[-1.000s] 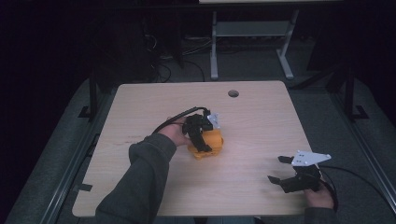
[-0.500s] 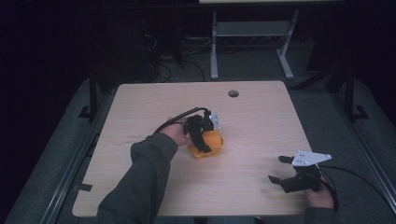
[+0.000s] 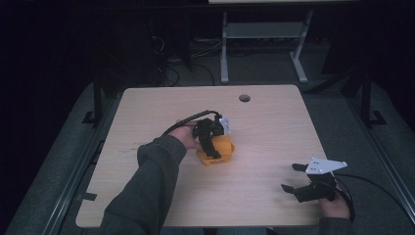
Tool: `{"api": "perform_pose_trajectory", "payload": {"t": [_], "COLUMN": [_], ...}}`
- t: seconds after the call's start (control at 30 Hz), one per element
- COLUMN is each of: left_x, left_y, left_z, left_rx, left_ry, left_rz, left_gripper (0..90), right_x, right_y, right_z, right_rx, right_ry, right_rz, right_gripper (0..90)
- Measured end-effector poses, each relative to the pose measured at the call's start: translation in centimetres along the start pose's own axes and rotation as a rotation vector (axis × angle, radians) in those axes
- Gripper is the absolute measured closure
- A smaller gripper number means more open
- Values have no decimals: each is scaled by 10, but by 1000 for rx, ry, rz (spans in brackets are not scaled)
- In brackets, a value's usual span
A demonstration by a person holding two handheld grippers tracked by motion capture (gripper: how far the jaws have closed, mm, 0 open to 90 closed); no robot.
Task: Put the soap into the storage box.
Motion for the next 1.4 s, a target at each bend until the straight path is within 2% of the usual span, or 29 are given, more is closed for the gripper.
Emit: {"api": "perform_pose_trajectory", "payload": {"t": [0.3,0.43,0.83,0.9,1.2,1.4], "left_x": [0,0,-4,-4,-2,-3], "left_y": [0,0,0,0,-2,-2], "left_z": [0,0,0,-1,0,-6], "left_rx": [-9,-5,-2,-7,-24,-42], "left_ry": [-1,3,49,72,67,75], "left_rz": [-13,-4,32,37,22,18], "left_gripper": [203,202,204,204,196,185], "right_x": [0,0,0,0,0,0], "right_y": [0,0,-1,-1,-1,-2], "right_z": [0,1,0,1,1,1], "right_rx": [2,3,7,5,9,13], "right_ry": [0,-1,0,-2,1,2], "right_rz": [-3,-1,0,-1,-2,1], "right_gripper": [137,137,137,137,137,137]}}
Point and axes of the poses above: each handheld gripper's, and its own axes: z roughly forward along the jaws, y roughly out of its top, x roughly to its left, the point moved 6 cm from there along z, roughly forward along the jaws, and after that the axes turned 9 degrees about -y, right-handed, at the moved point
